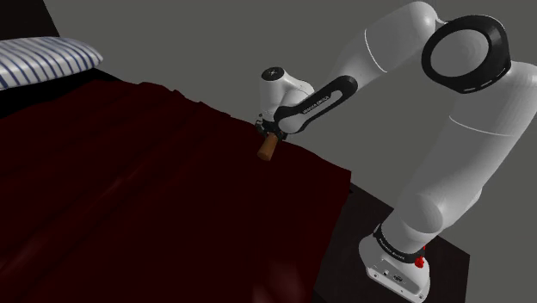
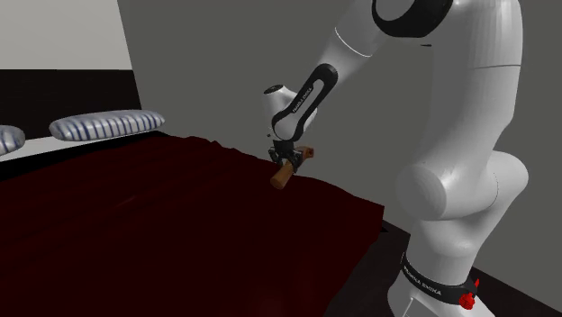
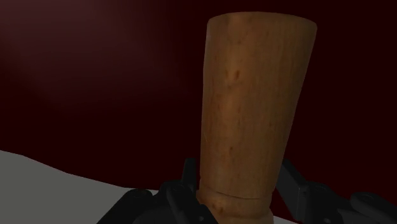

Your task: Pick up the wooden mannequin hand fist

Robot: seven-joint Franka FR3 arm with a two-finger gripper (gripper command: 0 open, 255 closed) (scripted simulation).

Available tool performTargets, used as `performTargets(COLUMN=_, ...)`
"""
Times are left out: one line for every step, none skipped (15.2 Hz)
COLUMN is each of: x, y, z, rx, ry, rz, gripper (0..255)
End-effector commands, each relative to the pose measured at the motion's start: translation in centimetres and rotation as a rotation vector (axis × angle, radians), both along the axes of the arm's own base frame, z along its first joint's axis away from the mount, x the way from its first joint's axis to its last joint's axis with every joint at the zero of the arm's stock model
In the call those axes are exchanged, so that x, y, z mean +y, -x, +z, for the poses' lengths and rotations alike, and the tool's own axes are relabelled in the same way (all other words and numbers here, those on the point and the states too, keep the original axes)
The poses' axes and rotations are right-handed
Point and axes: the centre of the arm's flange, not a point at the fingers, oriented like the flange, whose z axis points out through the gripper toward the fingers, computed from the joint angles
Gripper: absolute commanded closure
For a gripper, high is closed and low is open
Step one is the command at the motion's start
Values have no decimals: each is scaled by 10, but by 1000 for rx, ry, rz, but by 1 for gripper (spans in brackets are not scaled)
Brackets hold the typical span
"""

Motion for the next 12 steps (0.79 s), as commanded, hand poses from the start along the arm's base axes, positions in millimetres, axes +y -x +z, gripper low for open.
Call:
performTargets(x=0, y=1, z=-1, rx=1, ry=0, rz=1, gripper=255)
performTargets(x=0, y=1, z=5, rx=1, ry=0, rz=1, gripper=255)
performTargets(x=0, y=1, z=10, rx=1, ry=0, rz=1, gripper=255)
performTargets(x=0, y=1, z=15, rx=1, ry=0, rz=1, gripper=255)
performTargets(x=0, y=1, z=20, rx=1, ry=0, rz=1, gripper=255)
performTargets(x=0, y=1, z=26, rx=1, ry=0, rz=1, gripper=255)
performTargets(x=0, y=1, z=31, rx=1, ry=0, rz=1, gripper=255)
performTargets(x=0, y=1, z=36, rx=1, ry=0, rz=1, gripper=255)
performTargets(x=0, y=1, z=41, rx=1, ry=0, rz=1, gripper=255)
performTargets(x=0, y=1, z=47, rx=1, ry=0, rz=1, gripper=255)
performTargets(x=0, y=1, z=52, rx=1, ry=0, rz=1, gripper=255)
performTargets(x=0, y=1, z=57, rx=1, ry=0, rz=1, gripper=255)
